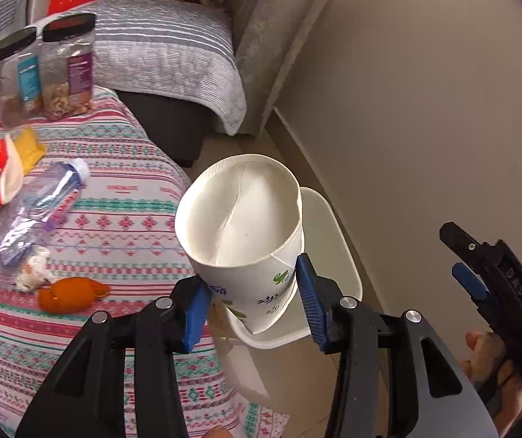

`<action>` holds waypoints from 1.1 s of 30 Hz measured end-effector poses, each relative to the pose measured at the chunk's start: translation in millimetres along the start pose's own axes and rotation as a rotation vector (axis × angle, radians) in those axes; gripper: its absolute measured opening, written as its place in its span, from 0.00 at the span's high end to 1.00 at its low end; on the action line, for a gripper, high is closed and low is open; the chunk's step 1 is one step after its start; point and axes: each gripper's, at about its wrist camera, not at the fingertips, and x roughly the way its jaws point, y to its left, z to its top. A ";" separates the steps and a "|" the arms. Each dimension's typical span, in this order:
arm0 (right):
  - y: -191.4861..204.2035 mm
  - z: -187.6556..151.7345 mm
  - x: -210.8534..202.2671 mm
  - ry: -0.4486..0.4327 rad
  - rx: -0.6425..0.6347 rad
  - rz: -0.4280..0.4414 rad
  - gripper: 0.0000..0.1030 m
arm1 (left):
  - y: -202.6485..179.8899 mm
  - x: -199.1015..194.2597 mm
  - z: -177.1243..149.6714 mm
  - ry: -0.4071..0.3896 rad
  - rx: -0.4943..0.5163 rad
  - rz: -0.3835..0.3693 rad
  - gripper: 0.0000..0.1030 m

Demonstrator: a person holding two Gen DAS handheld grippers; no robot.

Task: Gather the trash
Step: 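Carry the blue box and paper cup to the white bin and release both, then move the left gripper back over the table to the crumpled paper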

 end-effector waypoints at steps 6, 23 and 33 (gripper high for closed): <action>-13.2 -0.4 -13.3 -0.035 0.057 0.005 0.11 | -34.4 39.8 -6.1 0.056 0.026 -0.019 0.39; 106.1 -47.3 -33.3 -0.077 -0.263 0.070 0.07 | 88.5 -74.5 -27.0 -0.056 0.053 0.372 0.28; 172.0 -90.4 -35.4 -0.019 -0.417 0.127 0.07 | 147.0 -126.6 -34.5 -0.100 0.008 0.498 0.27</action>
